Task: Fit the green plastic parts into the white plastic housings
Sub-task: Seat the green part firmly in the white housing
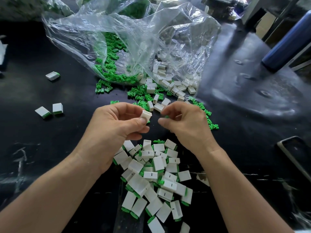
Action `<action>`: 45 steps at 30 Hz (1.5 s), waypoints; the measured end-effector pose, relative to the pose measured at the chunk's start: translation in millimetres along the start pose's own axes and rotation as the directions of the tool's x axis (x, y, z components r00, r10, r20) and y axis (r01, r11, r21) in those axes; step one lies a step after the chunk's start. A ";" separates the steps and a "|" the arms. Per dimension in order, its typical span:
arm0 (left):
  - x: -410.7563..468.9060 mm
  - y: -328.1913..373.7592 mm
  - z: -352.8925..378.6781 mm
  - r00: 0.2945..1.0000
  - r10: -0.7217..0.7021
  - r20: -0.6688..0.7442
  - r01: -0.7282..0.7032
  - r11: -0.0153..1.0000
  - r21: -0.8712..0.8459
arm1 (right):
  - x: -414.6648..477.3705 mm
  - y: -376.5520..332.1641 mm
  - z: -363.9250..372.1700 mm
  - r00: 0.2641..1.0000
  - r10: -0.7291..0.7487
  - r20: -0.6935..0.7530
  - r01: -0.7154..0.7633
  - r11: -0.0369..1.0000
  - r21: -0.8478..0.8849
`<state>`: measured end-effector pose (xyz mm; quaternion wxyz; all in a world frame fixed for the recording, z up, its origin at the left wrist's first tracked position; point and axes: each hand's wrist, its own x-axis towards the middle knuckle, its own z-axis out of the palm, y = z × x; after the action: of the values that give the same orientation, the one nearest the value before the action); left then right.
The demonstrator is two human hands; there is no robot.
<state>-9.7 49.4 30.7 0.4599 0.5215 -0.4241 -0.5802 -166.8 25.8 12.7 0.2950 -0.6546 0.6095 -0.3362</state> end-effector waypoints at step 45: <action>-6.9 -1.9 6.0 0.990 0.122 0.064 -0.123 0.992 0.005 | -20.5 -24.6 1.8 0.996 -0.093 0.007 0.081 0.899 0.430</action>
<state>-15.6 56.6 30.9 0.4786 0.4777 -0.4722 -0.5655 -151.2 48.2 29.6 0.4246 -0.6050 0.4866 -0.4657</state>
